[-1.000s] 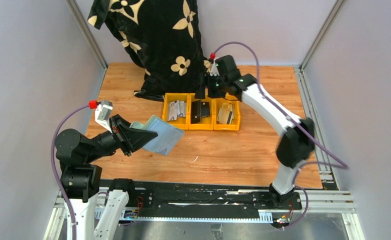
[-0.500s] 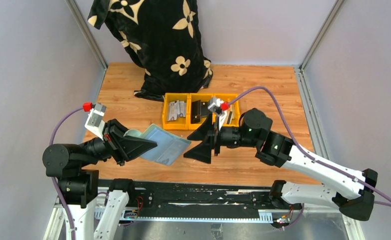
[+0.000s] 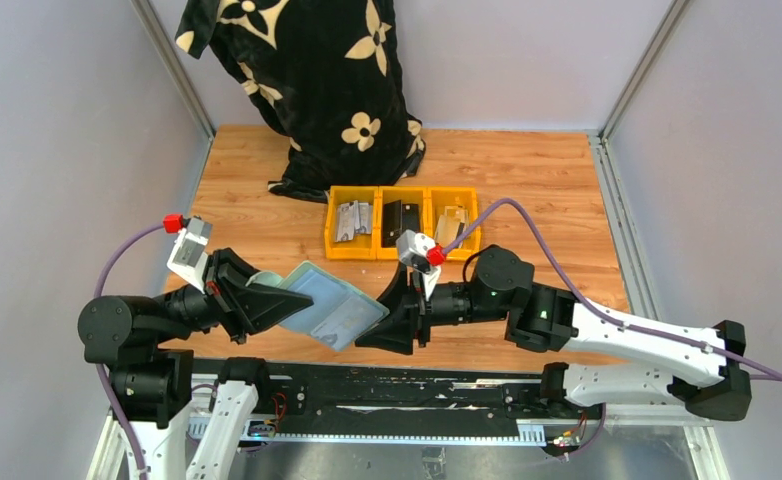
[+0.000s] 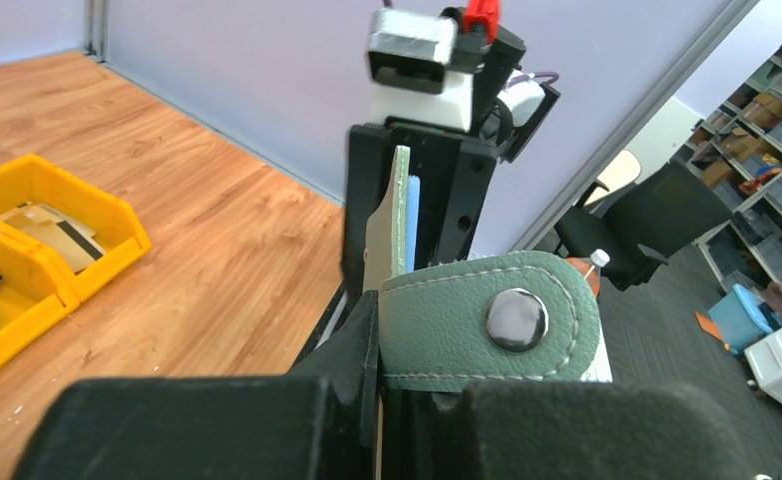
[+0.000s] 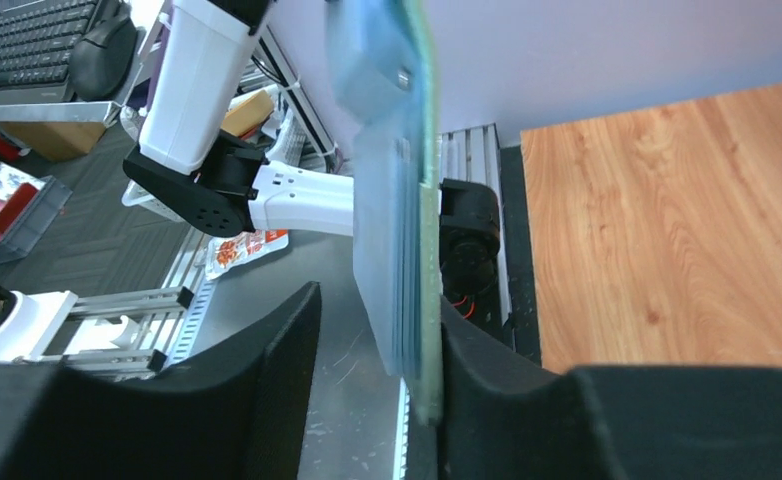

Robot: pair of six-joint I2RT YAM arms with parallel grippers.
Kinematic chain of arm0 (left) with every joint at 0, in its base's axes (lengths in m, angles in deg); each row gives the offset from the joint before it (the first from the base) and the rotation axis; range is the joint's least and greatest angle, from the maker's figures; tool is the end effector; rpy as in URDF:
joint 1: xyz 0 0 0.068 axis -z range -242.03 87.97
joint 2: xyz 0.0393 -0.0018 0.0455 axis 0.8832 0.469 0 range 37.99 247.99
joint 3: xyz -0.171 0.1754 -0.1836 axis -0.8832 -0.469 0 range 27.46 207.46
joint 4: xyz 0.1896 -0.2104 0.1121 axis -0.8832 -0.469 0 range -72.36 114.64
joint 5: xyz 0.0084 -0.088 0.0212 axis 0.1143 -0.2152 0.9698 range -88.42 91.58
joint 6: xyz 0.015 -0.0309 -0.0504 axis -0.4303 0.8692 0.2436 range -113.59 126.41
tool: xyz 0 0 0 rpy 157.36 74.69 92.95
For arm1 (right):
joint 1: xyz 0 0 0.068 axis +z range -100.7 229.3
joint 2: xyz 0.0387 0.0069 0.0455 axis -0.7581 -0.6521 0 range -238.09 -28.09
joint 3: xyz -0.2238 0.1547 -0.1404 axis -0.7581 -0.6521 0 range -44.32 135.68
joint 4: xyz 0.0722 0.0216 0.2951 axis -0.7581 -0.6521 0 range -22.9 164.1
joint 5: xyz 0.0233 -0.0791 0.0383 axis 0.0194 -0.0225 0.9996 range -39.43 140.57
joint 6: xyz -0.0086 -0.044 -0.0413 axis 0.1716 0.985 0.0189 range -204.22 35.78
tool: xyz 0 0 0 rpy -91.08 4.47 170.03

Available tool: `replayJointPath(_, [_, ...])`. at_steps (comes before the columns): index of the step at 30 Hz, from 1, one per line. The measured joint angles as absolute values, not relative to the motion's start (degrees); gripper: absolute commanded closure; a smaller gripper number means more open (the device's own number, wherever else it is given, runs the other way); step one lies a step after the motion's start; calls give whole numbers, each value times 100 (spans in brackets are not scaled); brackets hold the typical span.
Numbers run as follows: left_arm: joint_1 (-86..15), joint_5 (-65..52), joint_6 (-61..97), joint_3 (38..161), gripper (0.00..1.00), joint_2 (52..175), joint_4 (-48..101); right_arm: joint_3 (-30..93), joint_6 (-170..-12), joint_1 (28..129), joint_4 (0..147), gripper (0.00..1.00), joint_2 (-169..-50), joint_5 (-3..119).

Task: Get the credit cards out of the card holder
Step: Remove the credit card from the card holder.

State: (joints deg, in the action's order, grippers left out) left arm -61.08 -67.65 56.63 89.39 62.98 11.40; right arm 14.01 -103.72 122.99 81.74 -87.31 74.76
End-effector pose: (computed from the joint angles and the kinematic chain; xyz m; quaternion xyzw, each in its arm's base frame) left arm 0.0278 -0.0431 0.4984 0.2448 0.6073 -0.5777 0.4873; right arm 0.0590 0.2679 0.4388 -0.4353 0.5071 0.6266 0.4010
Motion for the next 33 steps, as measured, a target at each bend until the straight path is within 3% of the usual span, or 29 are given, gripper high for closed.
replayJointPath(6, [-6108,-6736,5392,8950,100,6410,823,1311,-10239,12410,8395,72,-8403,7356])
replayJointPath(18, [-6108,-6586,5178,8955,100,6819,498,1316,-10010,12454,8303,73,-8486,7373])
replayJointPath(21, [-6108,-6533,5178,8955,100,6871,484,1331,-9924,12456,8240,83,-8486,7277])
replayJointPath(28, [-6108,-6439,5189,8961,100,6908,528,1370,-9852,12469,8087,95,-8484,6746])
replayJointPath(30, [-6108,-6430,5189,8961,100,6908,535,1370,-9854,12469,8091,90,-8479,6604])
replayJointPath(32, [-6108,-6415,5189,8961,100,6908,550,1368,-9867,12469,8085,73,-8477,6457])
replayJointPath(33, [-6108,-6400,5182,8961,100,6908,550,1368,-9872,12469,8093,71,-8477,6368])
